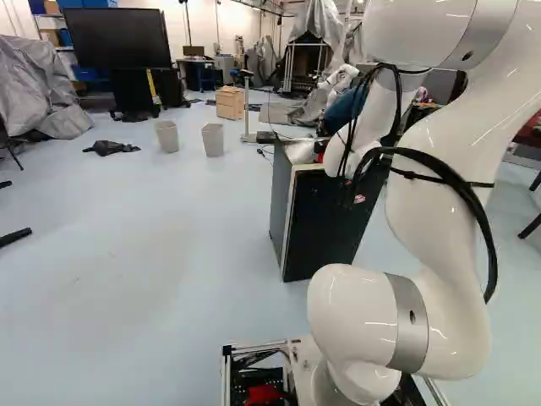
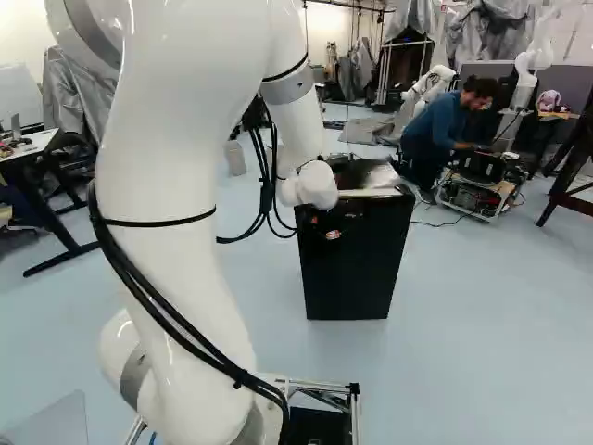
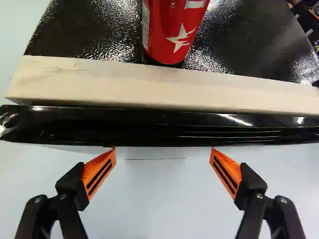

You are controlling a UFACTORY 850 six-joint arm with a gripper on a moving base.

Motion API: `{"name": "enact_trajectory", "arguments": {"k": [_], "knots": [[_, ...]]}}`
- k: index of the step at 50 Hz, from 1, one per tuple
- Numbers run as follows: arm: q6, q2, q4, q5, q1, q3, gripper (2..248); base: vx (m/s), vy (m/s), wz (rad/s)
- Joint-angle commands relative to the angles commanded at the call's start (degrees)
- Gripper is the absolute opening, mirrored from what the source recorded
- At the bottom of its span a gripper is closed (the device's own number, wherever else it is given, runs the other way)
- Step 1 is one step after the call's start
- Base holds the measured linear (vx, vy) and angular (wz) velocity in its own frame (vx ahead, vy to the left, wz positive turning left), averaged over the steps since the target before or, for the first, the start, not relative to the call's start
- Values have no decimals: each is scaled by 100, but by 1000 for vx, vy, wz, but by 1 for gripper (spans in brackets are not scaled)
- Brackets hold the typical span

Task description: Grab a drink from the fridge

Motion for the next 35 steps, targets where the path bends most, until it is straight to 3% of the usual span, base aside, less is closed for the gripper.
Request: {"name": "enact_trajectory", "arguments": {"k": [35], "knots": [[0,669,0,50,-217,817,247,0,0,0]]}}
